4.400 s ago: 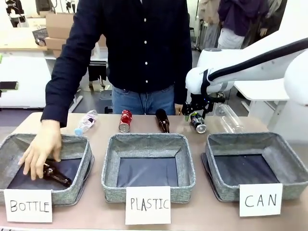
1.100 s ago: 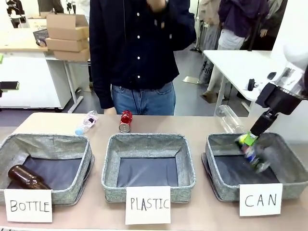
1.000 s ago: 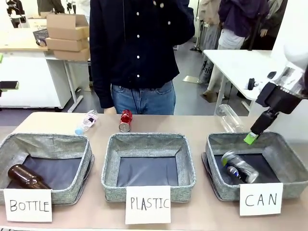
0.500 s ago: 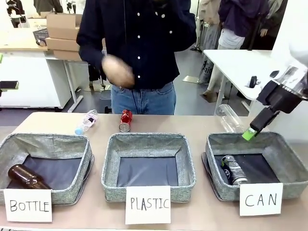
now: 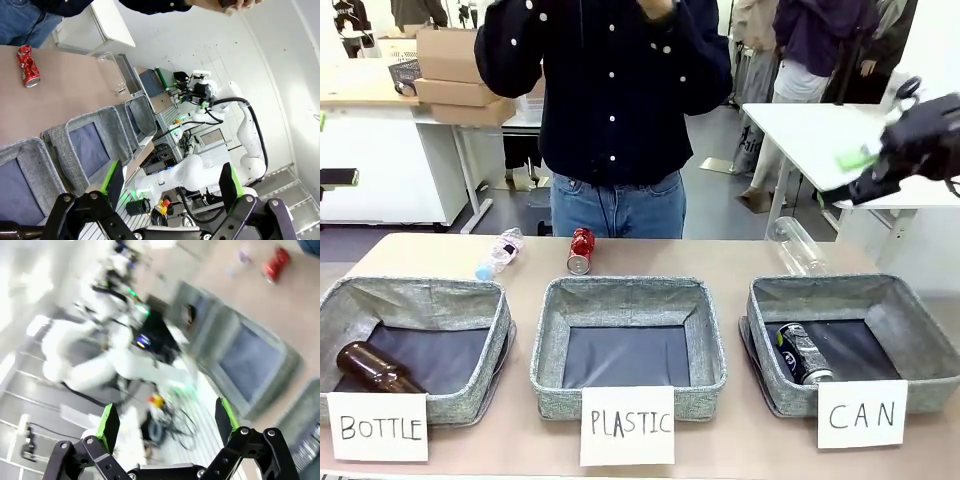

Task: Sort the can waste into the basket.
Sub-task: Pick up the can waste from the table and place it in the right Fabric basket.

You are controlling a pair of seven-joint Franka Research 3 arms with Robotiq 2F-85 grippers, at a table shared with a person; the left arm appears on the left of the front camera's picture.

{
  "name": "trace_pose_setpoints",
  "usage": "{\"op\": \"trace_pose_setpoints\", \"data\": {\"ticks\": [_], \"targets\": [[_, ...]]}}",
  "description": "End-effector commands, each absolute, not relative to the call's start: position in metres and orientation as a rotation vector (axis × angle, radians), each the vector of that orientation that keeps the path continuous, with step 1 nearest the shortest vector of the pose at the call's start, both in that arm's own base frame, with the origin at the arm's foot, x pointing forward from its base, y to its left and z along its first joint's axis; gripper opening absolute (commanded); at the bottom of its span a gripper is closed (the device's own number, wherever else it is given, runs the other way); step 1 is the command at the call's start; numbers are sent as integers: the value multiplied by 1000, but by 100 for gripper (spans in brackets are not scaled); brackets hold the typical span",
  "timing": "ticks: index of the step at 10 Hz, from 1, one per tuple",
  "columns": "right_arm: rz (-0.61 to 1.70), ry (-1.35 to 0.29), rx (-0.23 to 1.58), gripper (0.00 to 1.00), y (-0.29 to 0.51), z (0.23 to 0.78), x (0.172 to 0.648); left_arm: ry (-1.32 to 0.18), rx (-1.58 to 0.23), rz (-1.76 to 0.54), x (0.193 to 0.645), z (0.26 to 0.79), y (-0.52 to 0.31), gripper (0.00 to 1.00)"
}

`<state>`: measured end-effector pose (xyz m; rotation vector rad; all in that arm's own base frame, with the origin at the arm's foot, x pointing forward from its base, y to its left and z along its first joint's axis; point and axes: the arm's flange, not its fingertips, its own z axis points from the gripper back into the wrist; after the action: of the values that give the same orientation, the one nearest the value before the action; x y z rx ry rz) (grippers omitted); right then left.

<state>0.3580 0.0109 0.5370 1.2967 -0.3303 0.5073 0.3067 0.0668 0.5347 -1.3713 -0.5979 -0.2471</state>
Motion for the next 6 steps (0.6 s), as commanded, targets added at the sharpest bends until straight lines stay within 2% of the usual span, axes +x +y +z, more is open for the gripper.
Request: {"op": "trace_pose_setpoints", "data": {"ticks": [1, 2, 3, 6], "targets": [[336, -518, 1699, 100, 4, 517, 366, -621, -1387, -265, 308, 536, 66, 100], [265, -599, 1690, 100, 6, 517, 380, -621, -1387, -265, 308, 536, 66, 100], [439, -390, 1448, 100, 3, 539, 358, -621, -1387, -265, 308, 536, 66, 100], [439, -390, 1448, 100, 3, 539, 358, -621, -1387, -265, 308, 536, 66, 100]]}}
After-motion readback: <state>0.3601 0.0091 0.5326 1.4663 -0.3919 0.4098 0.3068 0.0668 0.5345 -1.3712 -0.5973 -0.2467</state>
